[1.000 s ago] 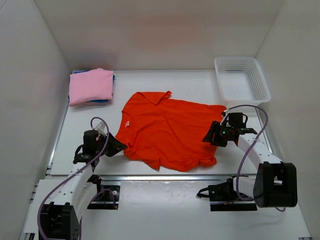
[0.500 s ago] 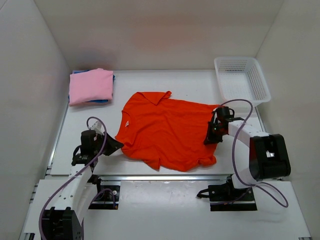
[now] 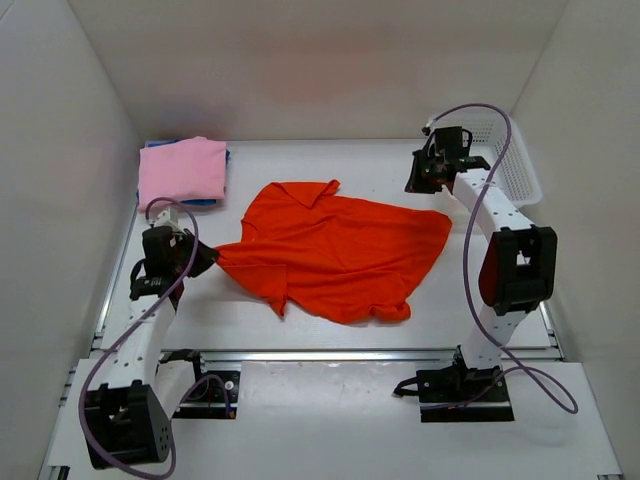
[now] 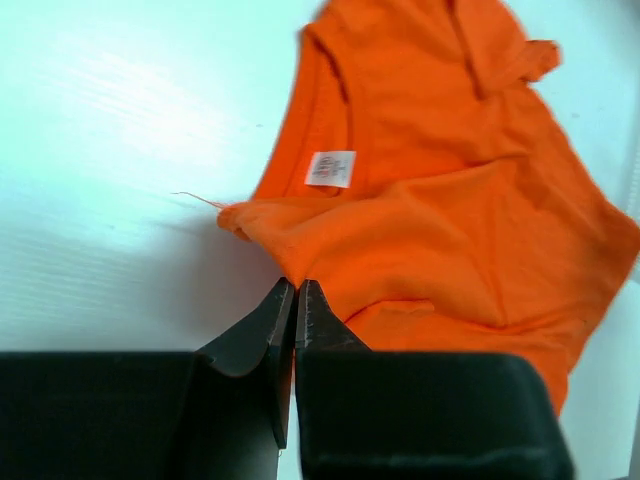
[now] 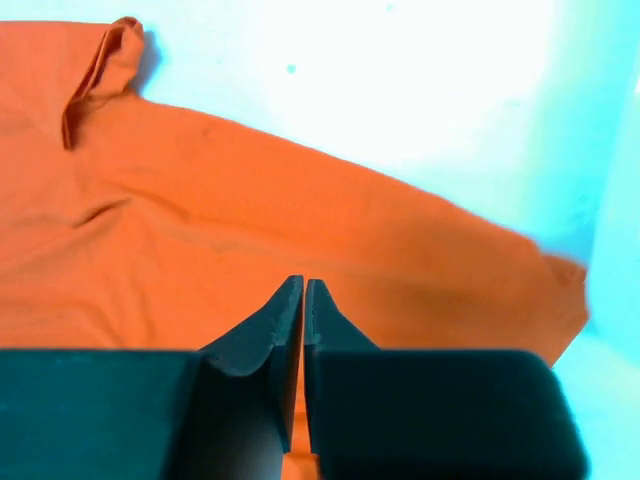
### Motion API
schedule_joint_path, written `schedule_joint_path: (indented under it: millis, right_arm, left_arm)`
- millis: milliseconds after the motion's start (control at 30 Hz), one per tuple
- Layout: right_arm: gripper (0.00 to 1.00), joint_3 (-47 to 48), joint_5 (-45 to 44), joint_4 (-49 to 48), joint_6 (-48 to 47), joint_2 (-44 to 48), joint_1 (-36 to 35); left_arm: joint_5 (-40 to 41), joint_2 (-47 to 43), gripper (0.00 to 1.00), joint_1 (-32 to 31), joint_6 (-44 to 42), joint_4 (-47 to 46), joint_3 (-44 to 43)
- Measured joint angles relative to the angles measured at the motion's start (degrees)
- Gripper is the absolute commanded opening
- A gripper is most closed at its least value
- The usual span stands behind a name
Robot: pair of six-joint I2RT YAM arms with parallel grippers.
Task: Fold and stack the t-shirts
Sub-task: Flatten out the tshirt
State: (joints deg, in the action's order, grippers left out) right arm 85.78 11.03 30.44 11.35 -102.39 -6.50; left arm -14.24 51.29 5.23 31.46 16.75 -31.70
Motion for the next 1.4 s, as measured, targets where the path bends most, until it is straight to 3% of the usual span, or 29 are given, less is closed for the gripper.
schedule_joint_path:
  millis: [33, 67, 100, 133, 167, 200, 233, 367, 500, 567, 633, 700, 767, 867, 1067, 1233, 1400]
  right_arm:
    - [0.07, 1.51, -0.07, 0.04, -0.44, -0.9, 0.26]
    - [0.09, 1.99, -0.09, 0.28, -0.68, -1.44, 0.48]
    - [0.12, 1.84, -0.09, 0.76, -0.9, -1.66, 0.63]
    - [0.13, 0.94, -0.07, 1.05, -0.96, -1.62, 0.66]
    - [0.18, -1.09, 0.02, 0.52, -0.96, -0.96, 0.68]
    - [0.19, -4.79, 0.11, -0.22, -0.81, 0.59, 0.7]
    - [0.23, -8.98, 0.2, -0.24, -0.57, 2.58, 0.63]
    - [0.31, -23.32, 0.98, 1.27, 0.74, 10.91, 0.13]
    - [0.31, -33.05, 2.25, 1.38, 2.29, 19.41, 0.04]
    - [0.3, -36.65, 2.56, 1.2, 2.97, 22.8, 0.15]
    - [0.29, -39.56, 3.06, 0.85, 3.76, 25.51, 0.33]
    - [0.29, -41.59, 3.58, 0.59, 4.39, 27.17, 0.57]
    - [0.29, -43.32, 4.09, 0.13, 5.2, 28.26, 0.7]
    - [0.28, -44.92, 4.68, -0.44, 5.77, 28.81, 0.68]
    - [0.28, -45.94, 5.66, -1.66, 6.99, 28.83, 0.52]
    - [0.28, -45.94, 5.77, -2.69, 7.32, 28.83, -0.04]
    - [0.27, -45.94, 5.88, -2.71, 7.3, 28.83, -0.15]
  left_arm:
    - [0.39, 1.31, 0.01, 0.35, -0.22, -0.13, 0.02]
    - [0.81, 2.49, 0.11, 0.5, -0.42, -0.31, 0.09]
    - [0.83, 3.76, 0.37, 0.66, -0.59, -0.66, 0.17]
    - [0.81, 5.25, 0.48, 0.76, -1.18, -1.11, 0.31]
    - [0.68, 6.78, 0.67, 0.98, -1.2, -1.77, 0.57]
    - [0.46, 7.91, 0.76, 1.07, -1.66, -2.21, 0.85]
    - [0.15, 8.98, 0.77, 1.22, -1.62, -2.45, 1.27]
    - [-1.53, 9.29, 0.75, 1.36, -1.22, -2.14, 2.54]
    - [-3.21, 3.39, 0.65, -0.52, 0.52, -0.87, 2.62]
    - [-3.74, -1.14, 0.49, -2.45, 2.1, -0.61, 2.82]
    - [-4.5, -5.42, 0.2, -5.01, 5.16, -2.14, 4.09]
    - [-5.51, -7.74, 0.16, -7.1, 8.41, -4.57, 6.51]
    - [-6.16, -7.67, 0.19, -9.05, 10.91, -5.92, 8.79]
    - [-3.98, -3.74, 0.36, -13.42, 13.68, -6.34, 9.7]
    - [1.62, 7.65, 0.47, -22.45, 14.62, -9.11, 6.71]
    - [6.99, 19.19, 0.52, -27.47, 13.75, -10.36, 1.4]
    - [10.84, 24.26, 0.53, -30.14, 13.44, -12.07, -1.05]
